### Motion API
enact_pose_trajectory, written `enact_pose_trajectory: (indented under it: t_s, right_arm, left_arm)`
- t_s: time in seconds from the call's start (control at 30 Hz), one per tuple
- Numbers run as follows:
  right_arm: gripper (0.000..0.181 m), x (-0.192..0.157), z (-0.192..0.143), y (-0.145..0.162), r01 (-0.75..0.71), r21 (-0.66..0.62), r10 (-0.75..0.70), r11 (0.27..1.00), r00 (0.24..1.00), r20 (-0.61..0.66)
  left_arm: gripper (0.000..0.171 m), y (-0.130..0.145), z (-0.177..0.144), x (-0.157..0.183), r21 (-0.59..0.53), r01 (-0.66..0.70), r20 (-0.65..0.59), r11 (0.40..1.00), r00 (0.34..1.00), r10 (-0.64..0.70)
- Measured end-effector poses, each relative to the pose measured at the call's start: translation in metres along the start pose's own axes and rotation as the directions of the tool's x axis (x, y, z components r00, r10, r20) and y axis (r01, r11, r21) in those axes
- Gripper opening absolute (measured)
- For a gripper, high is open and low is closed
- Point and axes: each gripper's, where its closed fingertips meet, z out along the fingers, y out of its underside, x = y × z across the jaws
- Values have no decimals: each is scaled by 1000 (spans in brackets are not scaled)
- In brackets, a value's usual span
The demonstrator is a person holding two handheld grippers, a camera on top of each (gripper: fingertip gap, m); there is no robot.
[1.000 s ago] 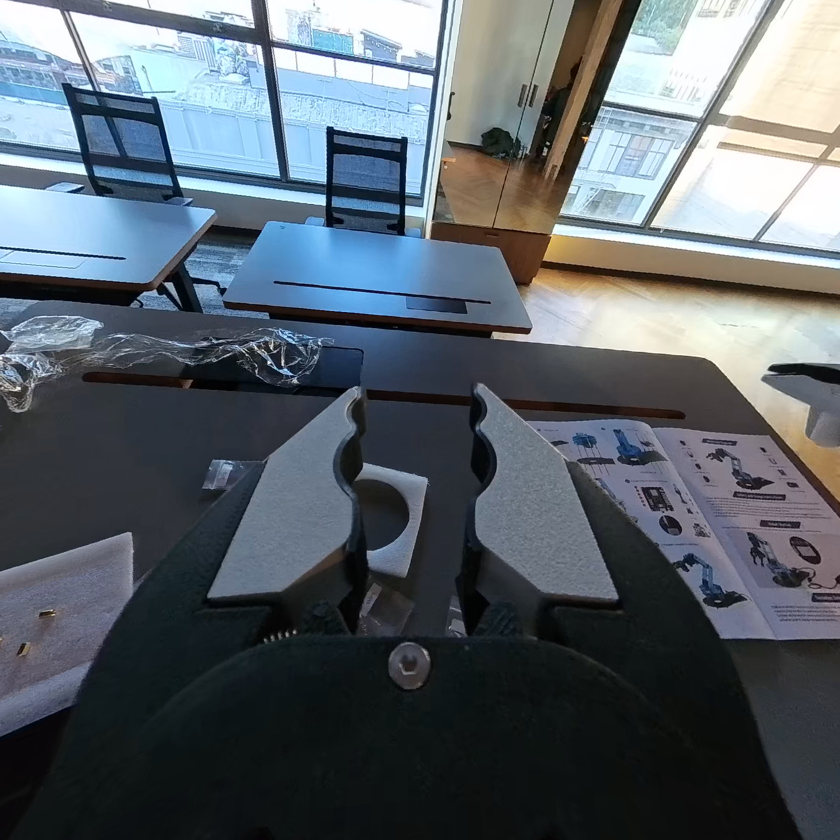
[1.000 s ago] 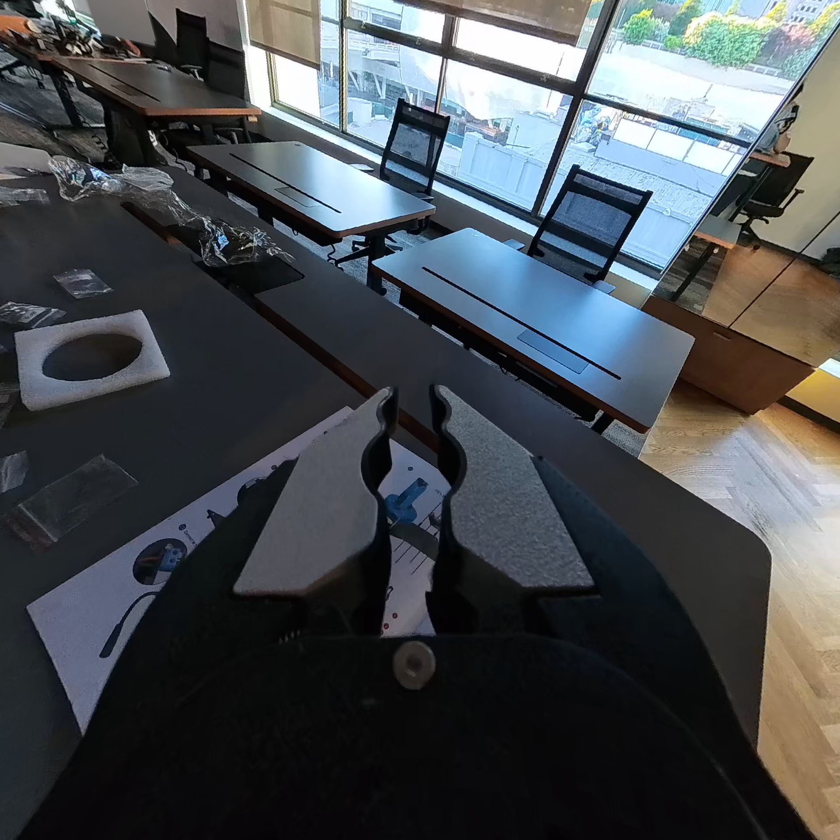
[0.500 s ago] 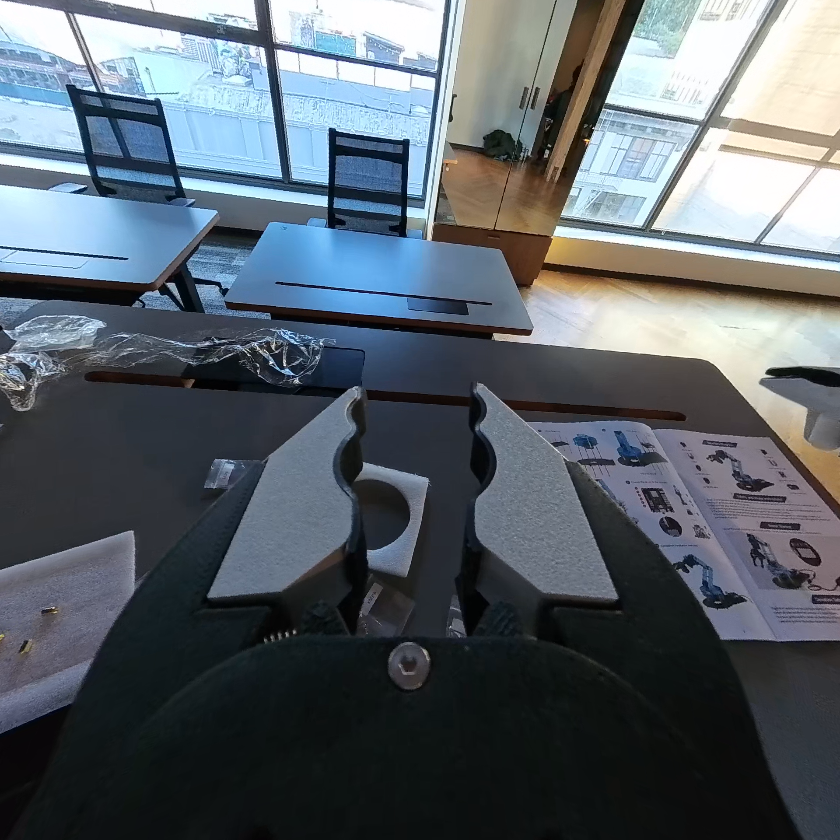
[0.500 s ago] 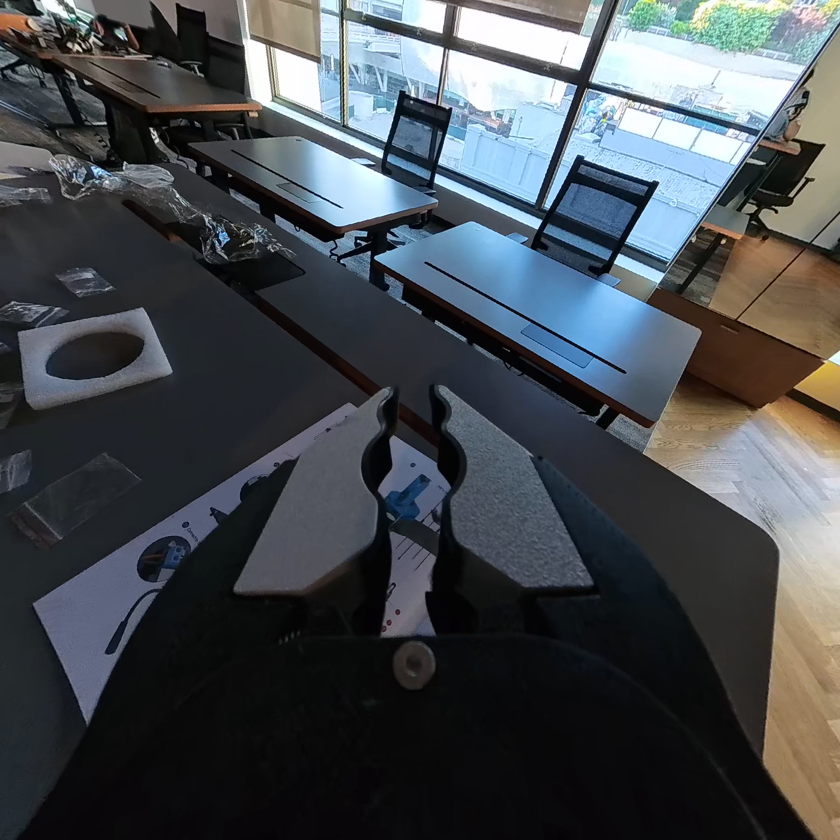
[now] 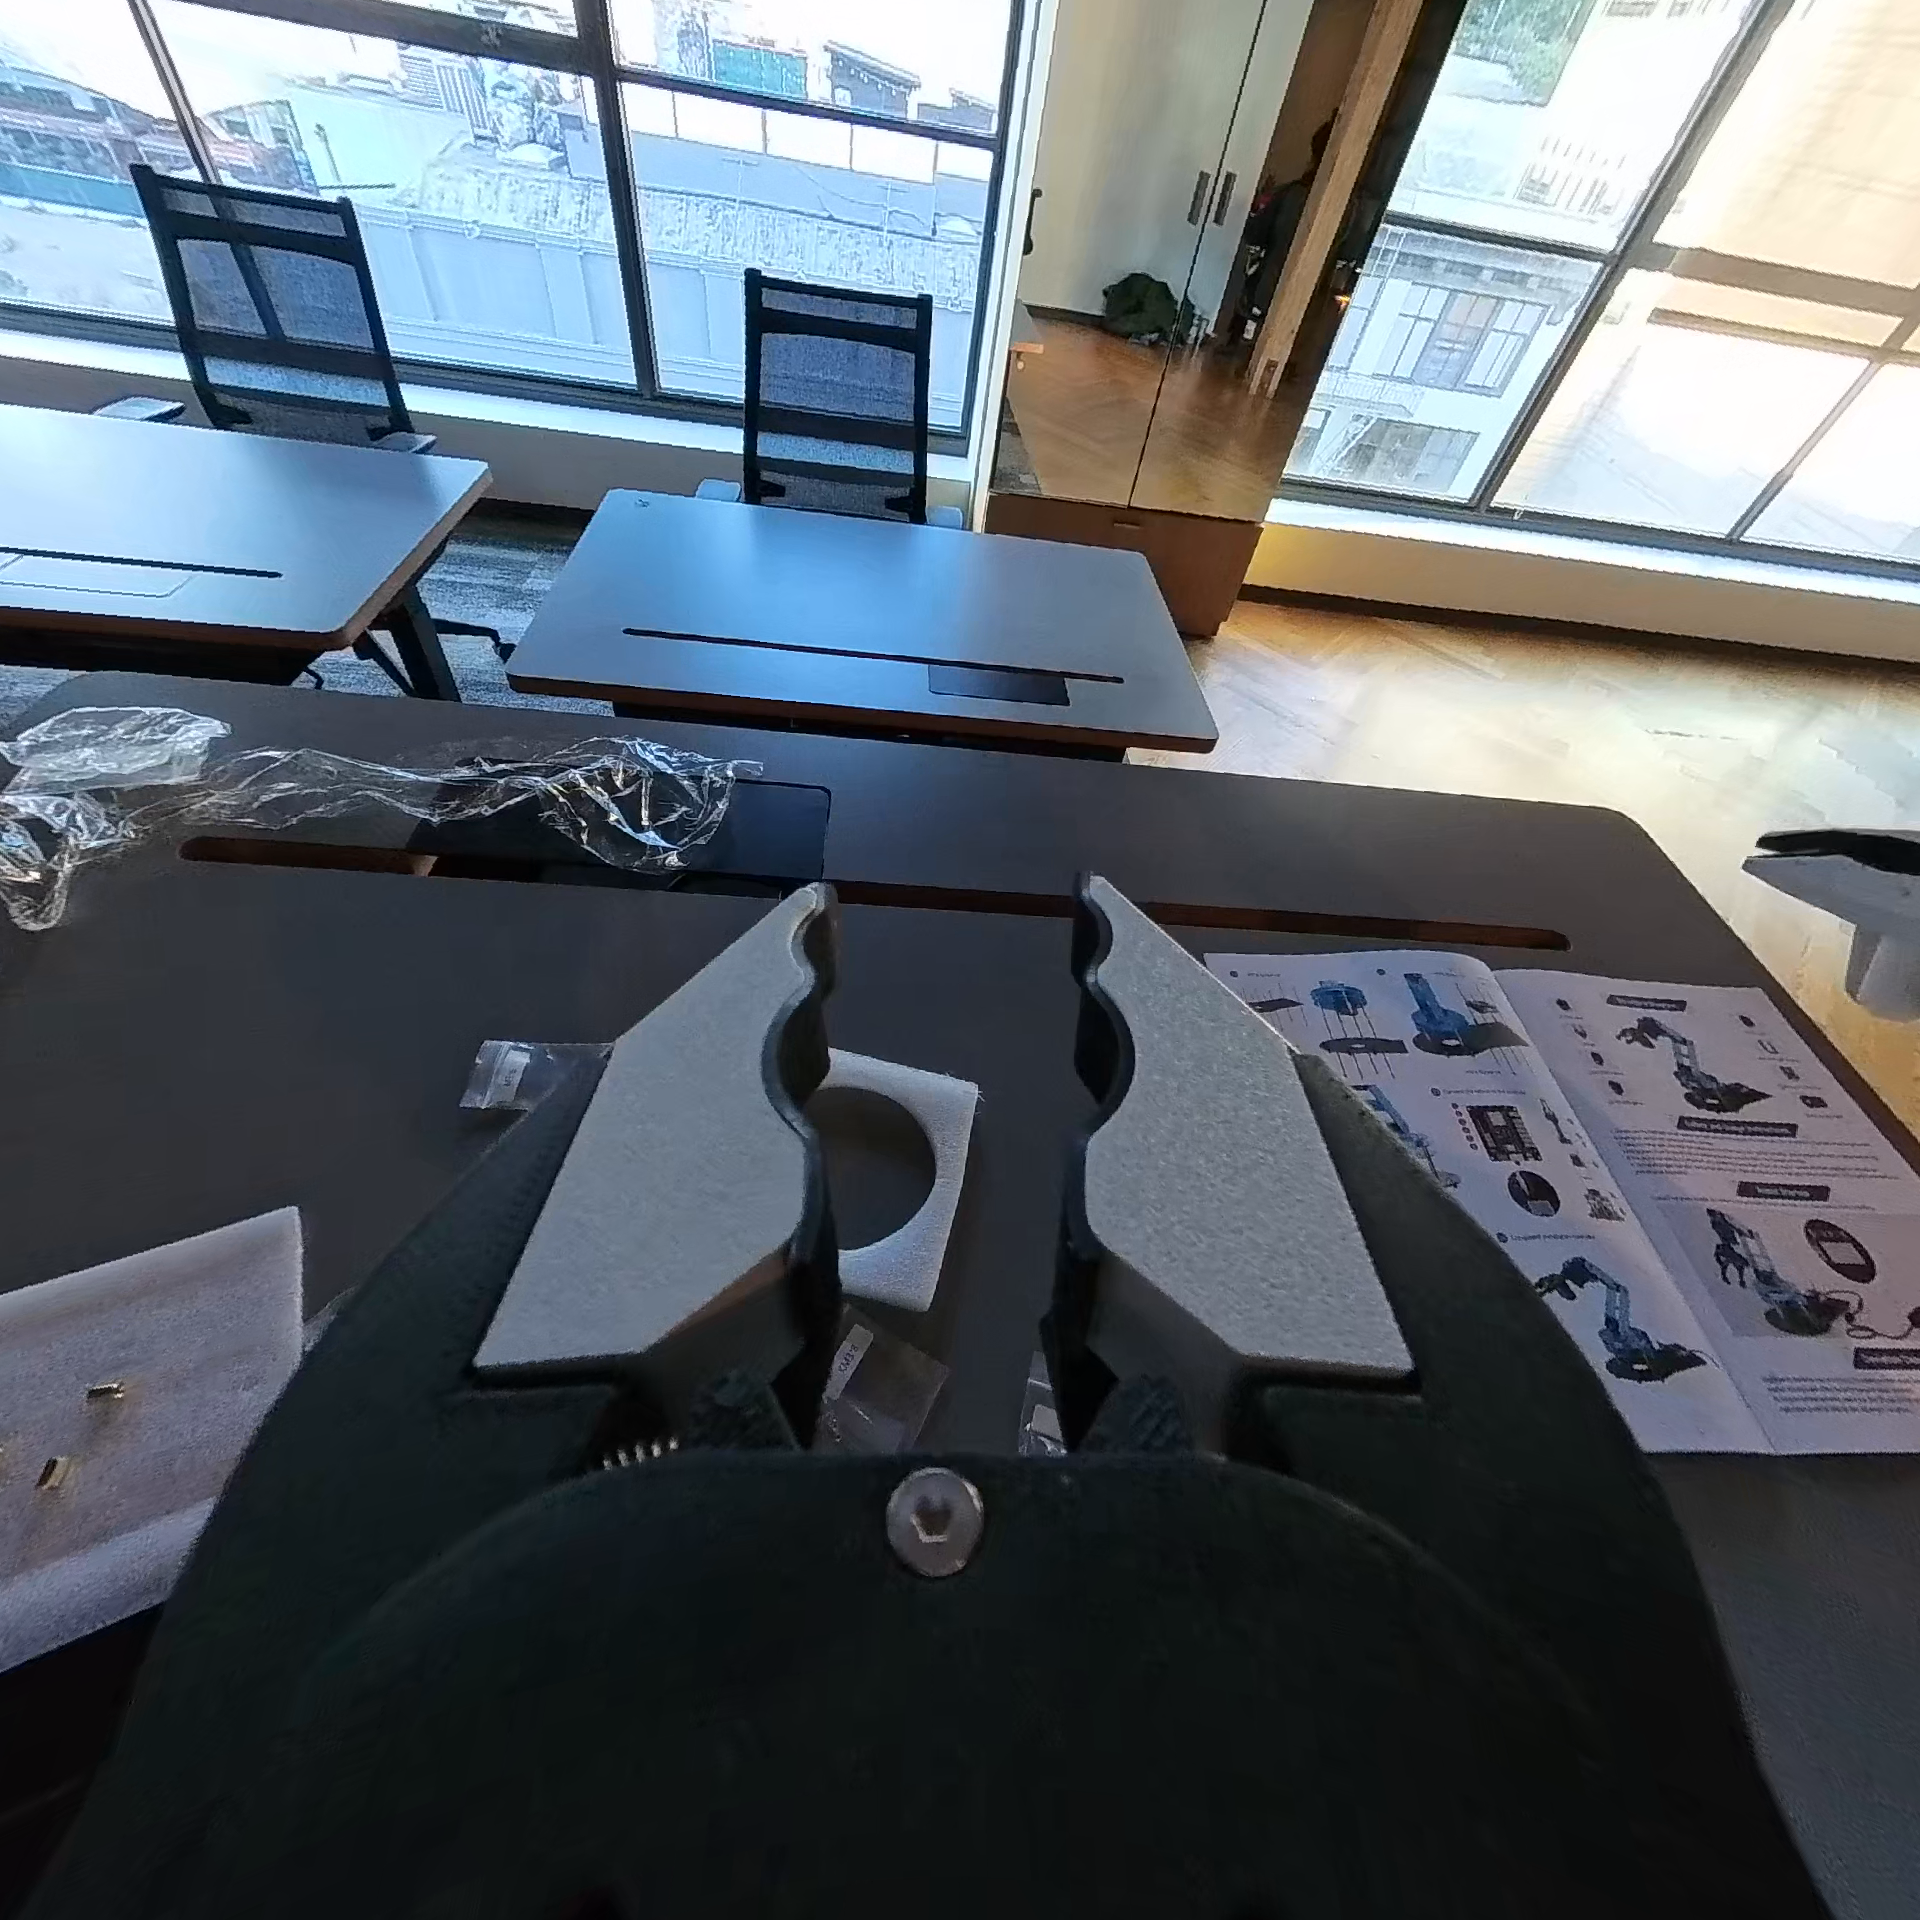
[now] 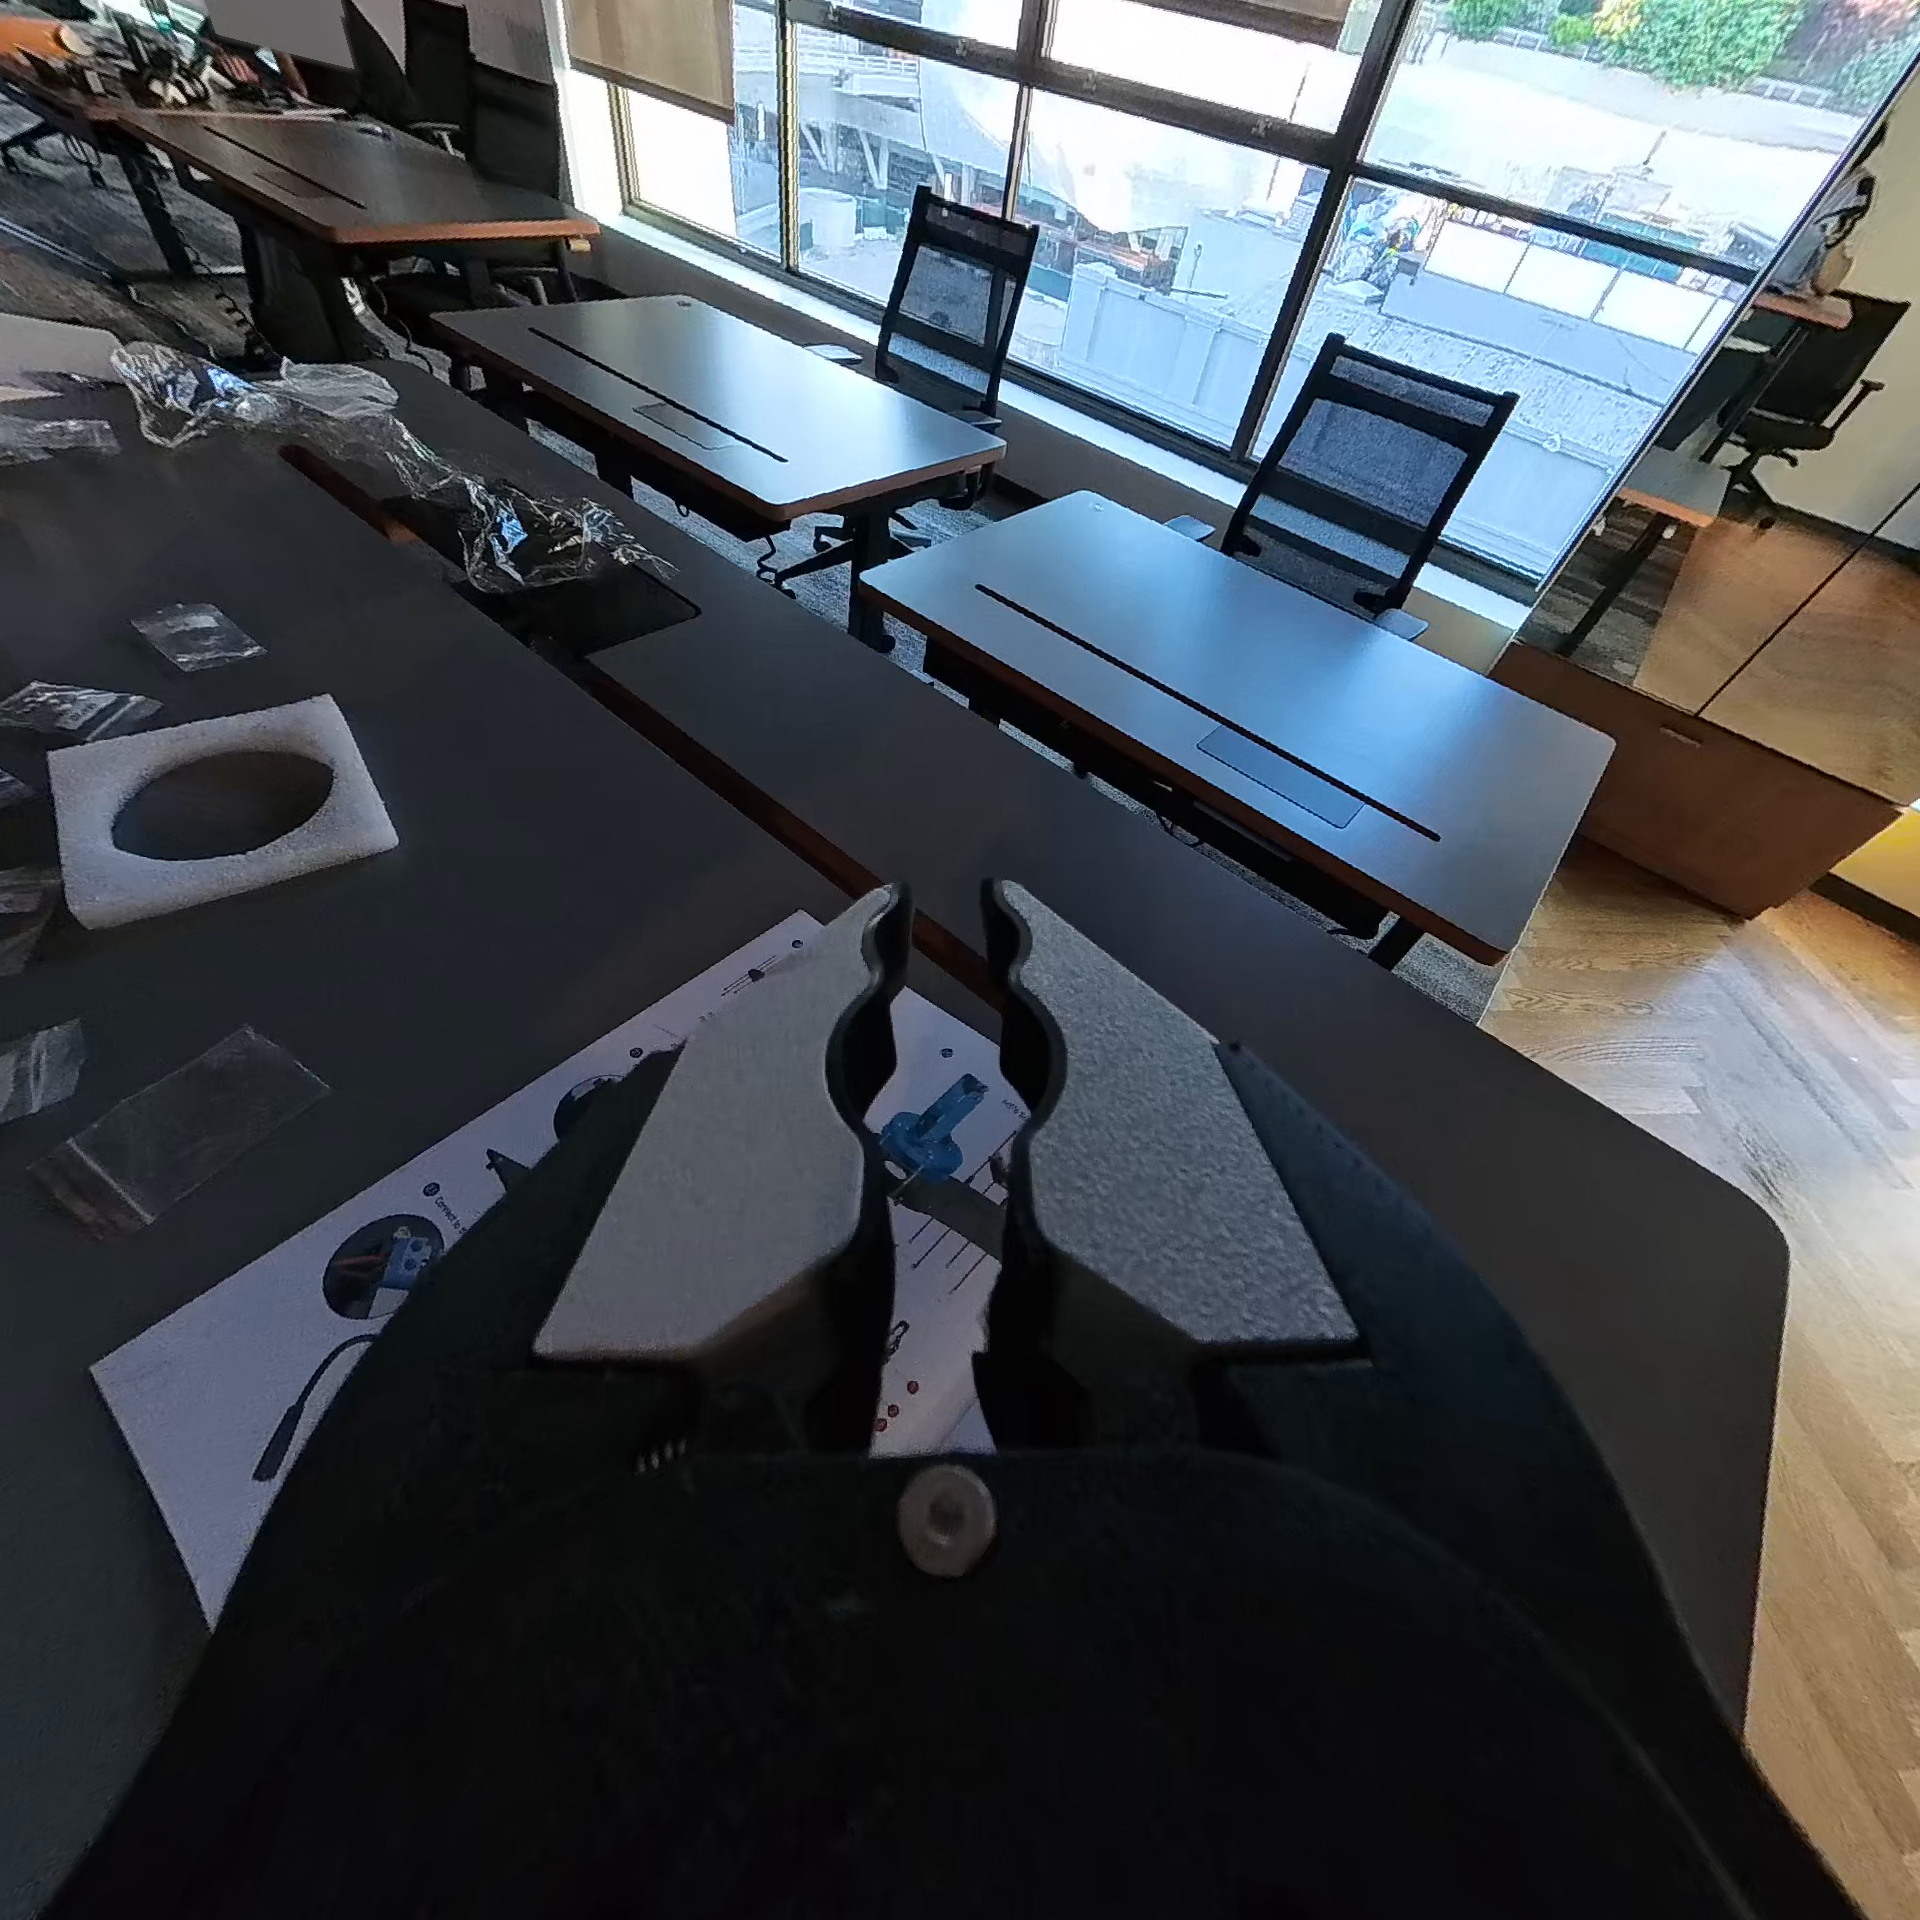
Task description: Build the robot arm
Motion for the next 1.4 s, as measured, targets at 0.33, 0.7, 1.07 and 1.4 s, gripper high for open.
enact_pose_trajectory:
  t_s: [0.33,0.7,1.07,1.4]
  right_arm:
    - [12,-3,1,5,2,-37,-2,999,1000,14]
    - [12,0,-2,3,-7,-36,8,999,1000,14]
    - [12,-9,-8,-6,6,-17,-5,1000,1000,28]
    - [14,-84,-39,-50,-59,100,31,993,964,265]
  left_arm:
    - [44,6,4,3,-32,-3,-16,999,1000,2]
    - [42,5,3,7,-31,-9,-31,999,999,8]
    - [41,-3,-5,21,6,-20,-80,1000,997,21]
    - [39,-29,-104,41,222,-12,-155,975,987,47]
